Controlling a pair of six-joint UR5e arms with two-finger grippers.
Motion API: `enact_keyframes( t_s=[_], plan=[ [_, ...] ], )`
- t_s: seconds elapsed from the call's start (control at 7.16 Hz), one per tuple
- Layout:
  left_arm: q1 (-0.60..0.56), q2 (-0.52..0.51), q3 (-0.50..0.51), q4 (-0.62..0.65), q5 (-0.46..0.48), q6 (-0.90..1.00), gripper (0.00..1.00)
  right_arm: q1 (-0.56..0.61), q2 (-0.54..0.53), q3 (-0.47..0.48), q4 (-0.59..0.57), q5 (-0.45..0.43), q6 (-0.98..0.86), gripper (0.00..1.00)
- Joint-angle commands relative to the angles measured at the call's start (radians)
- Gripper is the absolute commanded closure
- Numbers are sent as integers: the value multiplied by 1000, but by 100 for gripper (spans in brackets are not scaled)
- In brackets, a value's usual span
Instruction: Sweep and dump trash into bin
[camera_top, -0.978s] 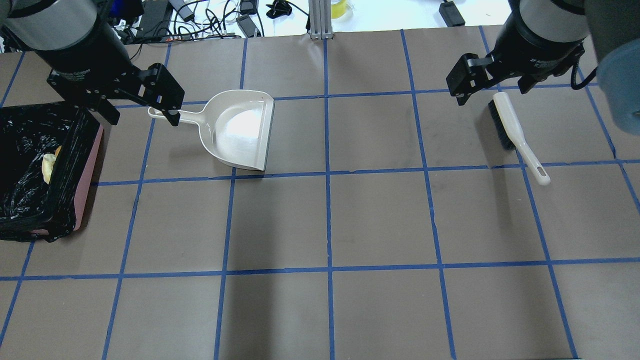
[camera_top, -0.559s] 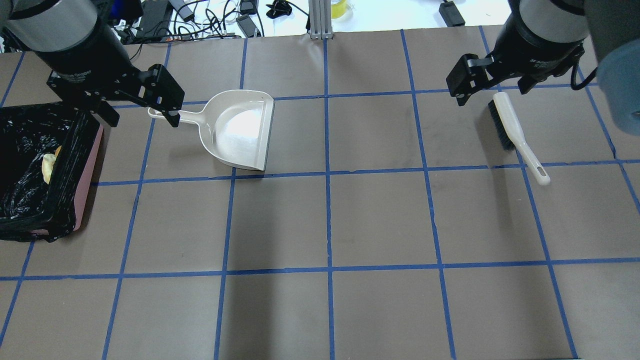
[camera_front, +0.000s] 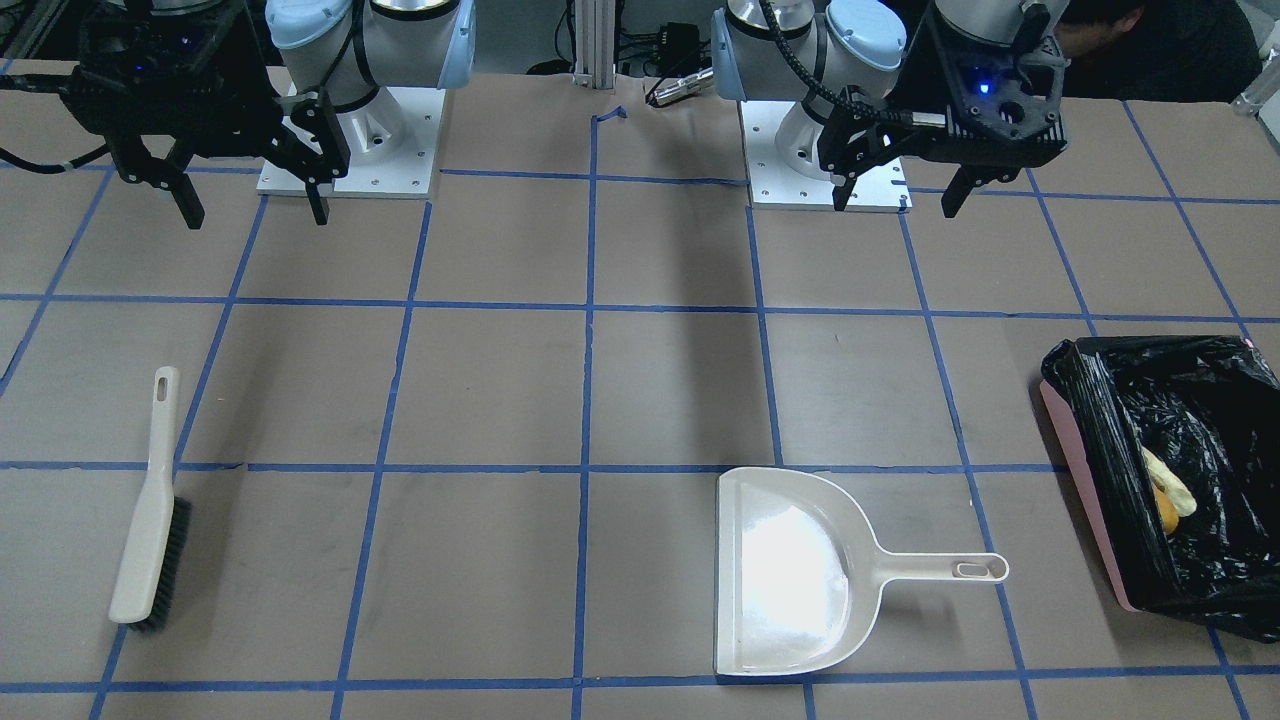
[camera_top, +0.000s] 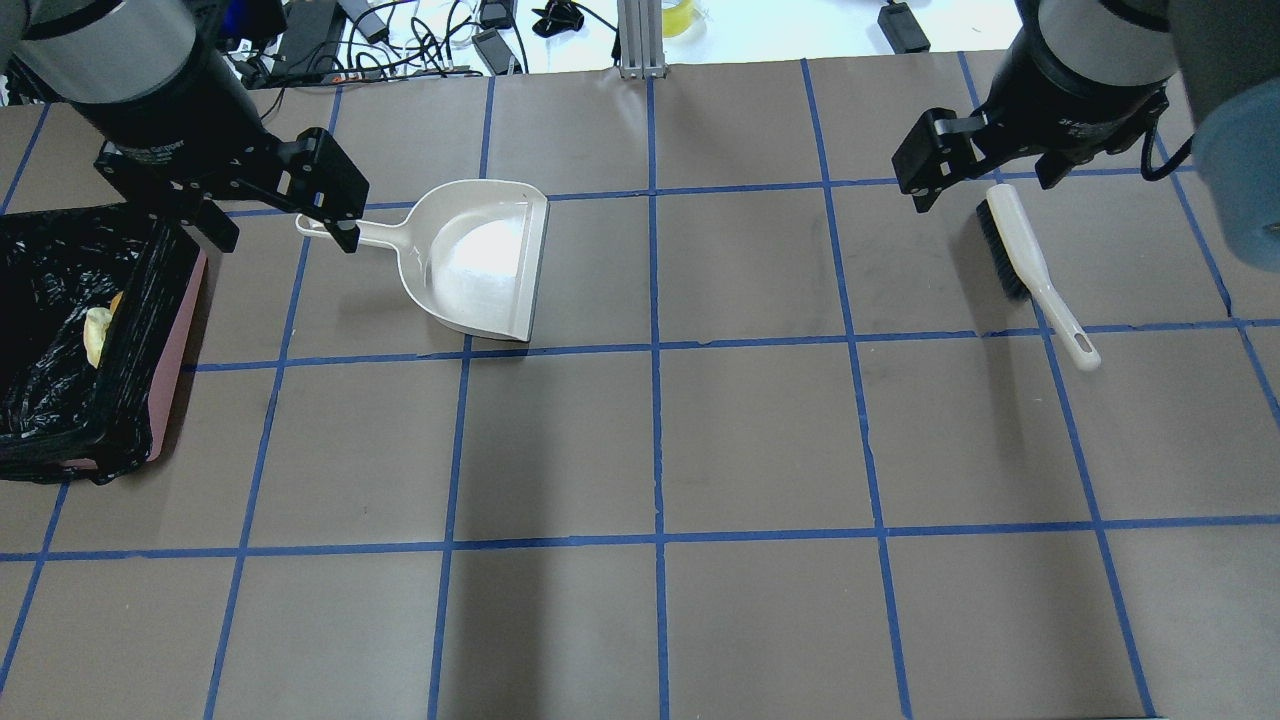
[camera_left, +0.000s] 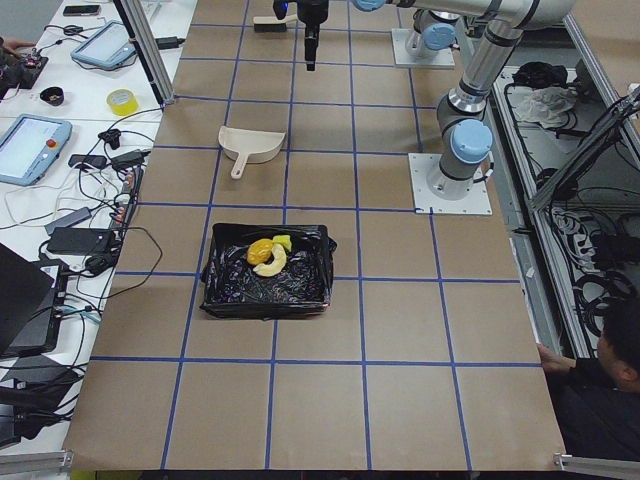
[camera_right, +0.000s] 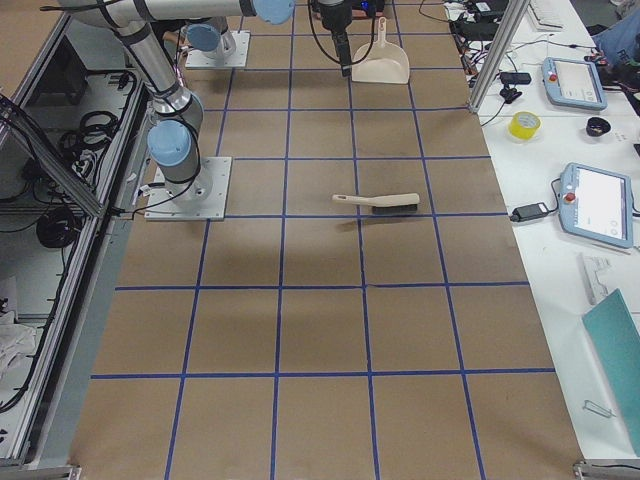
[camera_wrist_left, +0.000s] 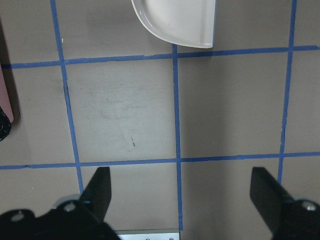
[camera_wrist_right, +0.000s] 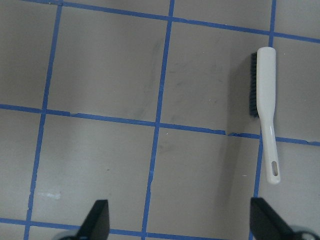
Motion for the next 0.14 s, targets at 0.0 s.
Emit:
enact_keyframes(
  t_s=[0.0],
  plan=[
    [1,-1,-1,2,0,12,0,0,0,0,0,0,-1,1]
  ],
)
